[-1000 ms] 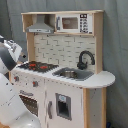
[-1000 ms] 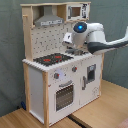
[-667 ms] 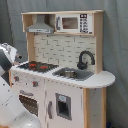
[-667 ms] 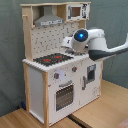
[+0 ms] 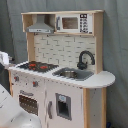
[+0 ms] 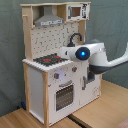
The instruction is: Play with the kitchen
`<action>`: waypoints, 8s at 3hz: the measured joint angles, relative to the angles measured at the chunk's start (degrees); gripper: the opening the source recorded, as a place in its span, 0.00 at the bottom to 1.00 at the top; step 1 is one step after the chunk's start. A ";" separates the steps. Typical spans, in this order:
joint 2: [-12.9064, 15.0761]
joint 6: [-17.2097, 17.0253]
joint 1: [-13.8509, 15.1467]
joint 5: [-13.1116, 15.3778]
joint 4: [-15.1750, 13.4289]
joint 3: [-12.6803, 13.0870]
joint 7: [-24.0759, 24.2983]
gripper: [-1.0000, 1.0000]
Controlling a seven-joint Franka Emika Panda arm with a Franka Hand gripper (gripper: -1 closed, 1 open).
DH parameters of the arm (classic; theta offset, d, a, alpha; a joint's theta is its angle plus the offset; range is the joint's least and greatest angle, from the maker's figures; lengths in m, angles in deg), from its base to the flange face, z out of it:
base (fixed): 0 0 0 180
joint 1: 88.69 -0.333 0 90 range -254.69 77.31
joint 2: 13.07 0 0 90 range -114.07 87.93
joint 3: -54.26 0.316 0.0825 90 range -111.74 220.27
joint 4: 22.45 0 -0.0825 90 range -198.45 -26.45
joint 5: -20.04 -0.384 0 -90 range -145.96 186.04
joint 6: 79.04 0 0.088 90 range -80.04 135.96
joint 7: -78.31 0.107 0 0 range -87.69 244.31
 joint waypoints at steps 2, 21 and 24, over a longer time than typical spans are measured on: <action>-6.16 7.93 1.04 6.10 -0.05 1.56 -1.12 1.00; -10.87 48.17 7.95 52.47 -16.40 3.10 60.96 0.00; -9.32 51.15 8.32 52.47 -16.41 2.79 78.80 0.00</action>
